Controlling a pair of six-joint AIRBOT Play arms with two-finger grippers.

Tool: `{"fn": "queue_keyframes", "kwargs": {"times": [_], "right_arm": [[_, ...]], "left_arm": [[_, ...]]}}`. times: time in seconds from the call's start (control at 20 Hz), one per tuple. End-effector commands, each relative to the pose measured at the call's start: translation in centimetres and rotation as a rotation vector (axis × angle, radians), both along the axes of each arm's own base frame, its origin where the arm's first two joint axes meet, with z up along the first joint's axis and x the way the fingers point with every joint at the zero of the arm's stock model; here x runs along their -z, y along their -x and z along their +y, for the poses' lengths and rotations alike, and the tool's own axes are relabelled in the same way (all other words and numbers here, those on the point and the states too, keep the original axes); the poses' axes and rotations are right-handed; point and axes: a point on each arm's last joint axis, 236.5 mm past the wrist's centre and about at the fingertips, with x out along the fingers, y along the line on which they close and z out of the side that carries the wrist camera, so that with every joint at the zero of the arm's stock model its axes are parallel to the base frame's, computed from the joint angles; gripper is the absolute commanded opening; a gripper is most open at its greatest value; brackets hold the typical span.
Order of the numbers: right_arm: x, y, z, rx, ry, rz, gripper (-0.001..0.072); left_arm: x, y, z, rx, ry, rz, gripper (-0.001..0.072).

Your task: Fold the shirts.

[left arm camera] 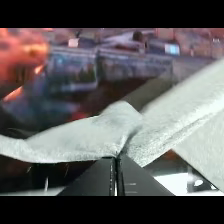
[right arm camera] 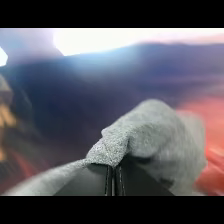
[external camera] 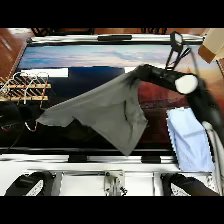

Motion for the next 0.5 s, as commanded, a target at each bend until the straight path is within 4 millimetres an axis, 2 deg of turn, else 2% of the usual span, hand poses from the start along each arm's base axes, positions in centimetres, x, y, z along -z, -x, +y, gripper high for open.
{"fn": "queue_keyframes", "kwargs": {"times": [0.0, 0.05, 0.15, 0.2, 0.3, 0.35, 0.45], "right_arm": [[5.2, -4.8, 0.0, 0.166, -0.219, 0.086, 0.0064], [7.5, -3.7, 1.2, 0.089, -0.165, 0.146, 0.0120], [10.0, -1.5, 2.4, -0.026, -0.080, 0.226, 0.0550], [10.0, -0.2, 2.5, -0.074, -0.066, 0.258, 0.0584], [8.4, 2.8, 0.9, -0.166, -0.033, 0.309, 0.0583], [8.1, 4.8, -0.9, -0.208, 0.028, 0.349, 0.0583], [10.2, 10.5, -7.3, -0.217, 0.244, 0.559, 0.0581]], "left_arm": [[2.4, -5.1, -1.3, -0.051, 0.084, -0.061, 0.0026], [2.9, -6.1, -1.6, -0.060, 0.105, -0.060, 0.0026], [4.2, -7.1, -1.8, -0.066, 0.106, -0.036, 0.0026], [4.7, -7.4, -1.6, -0.046, 0.081, -0.036, 0.0026], [4.9, -7.5, -0.9, -0.025, 0.050, -0.044, 0.0027], [4.9, -7.4, -0.4, -0.038, 0.049, -0.039, 0.0027], [5.2, -7.1, 0.2, -0.047, 0.046, -0.016, 0.0026]]}}
